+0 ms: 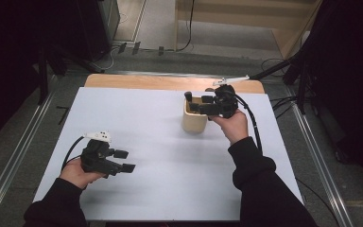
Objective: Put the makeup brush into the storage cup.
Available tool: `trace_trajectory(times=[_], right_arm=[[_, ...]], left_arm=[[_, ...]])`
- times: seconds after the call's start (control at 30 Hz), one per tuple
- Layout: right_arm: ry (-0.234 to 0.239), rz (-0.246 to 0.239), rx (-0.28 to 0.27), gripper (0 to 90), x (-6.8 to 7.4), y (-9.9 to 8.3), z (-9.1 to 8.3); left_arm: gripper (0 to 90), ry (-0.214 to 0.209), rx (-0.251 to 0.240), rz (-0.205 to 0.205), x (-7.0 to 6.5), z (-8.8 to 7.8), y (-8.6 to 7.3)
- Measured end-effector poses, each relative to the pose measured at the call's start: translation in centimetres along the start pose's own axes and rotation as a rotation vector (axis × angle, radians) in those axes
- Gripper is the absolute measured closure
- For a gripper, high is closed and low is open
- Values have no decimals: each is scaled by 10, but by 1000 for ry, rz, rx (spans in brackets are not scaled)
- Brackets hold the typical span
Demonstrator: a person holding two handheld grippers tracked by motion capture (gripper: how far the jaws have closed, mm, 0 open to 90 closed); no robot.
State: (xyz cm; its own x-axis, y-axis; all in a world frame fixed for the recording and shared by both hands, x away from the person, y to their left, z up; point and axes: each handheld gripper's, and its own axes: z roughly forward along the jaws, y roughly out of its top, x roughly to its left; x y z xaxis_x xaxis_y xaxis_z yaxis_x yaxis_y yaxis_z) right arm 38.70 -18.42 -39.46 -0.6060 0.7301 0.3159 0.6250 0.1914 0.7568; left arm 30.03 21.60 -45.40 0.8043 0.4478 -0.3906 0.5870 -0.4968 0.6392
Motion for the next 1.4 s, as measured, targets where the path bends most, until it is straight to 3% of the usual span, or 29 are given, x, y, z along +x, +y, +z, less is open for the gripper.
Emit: trace_trajectory(times=[0.27, 0.5, 1.0, 1.4], right_arm=[[52, -41, 17, 266, 14, -3, -3], [67, -97, 13, 262, 26, -11, -5], [96, -160, 35, 236, 35, -41, -8], [128, -178, 60, 223, 41, -61, -9]], left_arm=[[281, 1, 3, -1, 2, 0, 0], [281, 7, 9, 0, 2, 1, 0], [280, 23, 17, 15, -1, 0, 0], [280, 24, 18, 18, -2, 0, 1]])
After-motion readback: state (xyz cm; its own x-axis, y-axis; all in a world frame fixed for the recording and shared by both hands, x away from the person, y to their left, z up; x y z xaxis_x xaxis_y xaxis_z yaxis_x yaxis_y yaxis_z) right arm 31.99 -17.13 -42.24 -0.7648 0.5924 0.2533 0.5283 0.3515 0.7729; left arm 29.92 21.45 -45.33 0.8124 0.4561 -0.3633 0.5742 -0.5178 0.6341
